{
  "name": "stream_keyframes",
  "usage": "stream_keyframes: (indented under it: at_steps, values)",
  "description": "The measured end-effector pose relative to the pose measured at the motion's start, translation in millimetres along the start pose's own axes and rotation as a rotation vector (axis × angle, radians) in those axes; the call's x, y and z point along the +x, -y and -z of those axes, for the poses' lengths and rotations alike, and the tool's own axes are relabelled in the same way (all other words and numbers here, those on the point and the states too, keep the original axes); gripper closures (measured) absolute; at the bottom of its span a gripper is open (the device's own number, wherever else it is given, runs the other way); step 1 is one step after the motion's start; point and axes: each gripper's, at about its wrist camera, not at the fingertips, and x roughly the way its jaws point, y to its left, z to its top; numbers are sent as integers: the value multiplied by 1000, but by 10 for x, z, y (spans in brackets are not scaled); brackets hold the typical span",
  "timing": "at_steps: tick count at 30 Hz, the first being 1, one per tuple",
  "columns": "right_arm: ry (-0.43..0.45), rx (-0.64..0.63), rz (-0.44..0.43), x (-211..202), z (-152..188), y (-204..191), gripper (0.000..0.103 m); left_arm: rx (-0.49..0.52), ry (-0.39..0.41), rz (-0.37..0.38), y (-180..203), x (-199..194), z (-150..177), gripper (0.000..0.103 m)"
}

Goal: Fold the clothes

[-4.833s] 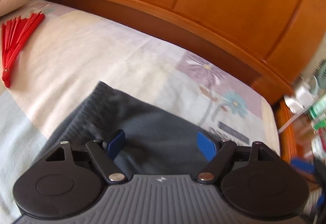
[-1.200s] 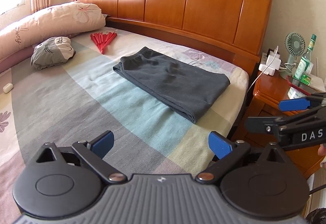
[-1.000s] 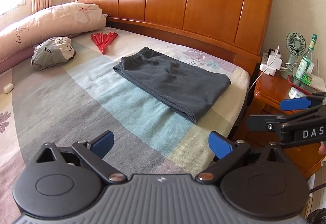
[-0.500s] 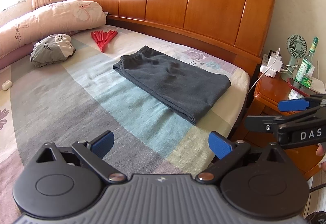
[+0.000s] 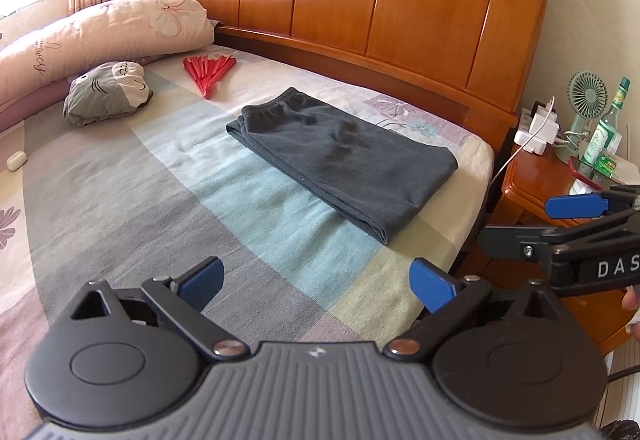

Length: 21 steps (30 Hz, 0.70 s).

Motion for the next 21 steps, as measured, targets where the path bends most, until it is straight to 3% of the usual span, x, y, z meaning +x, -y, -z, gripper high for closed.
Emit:
stream_keyframes:
  at_steps: [21]
  values:
    - [-4,5,-17,35,-22,1,0,-23,-7,-5,-56,45,0,4]
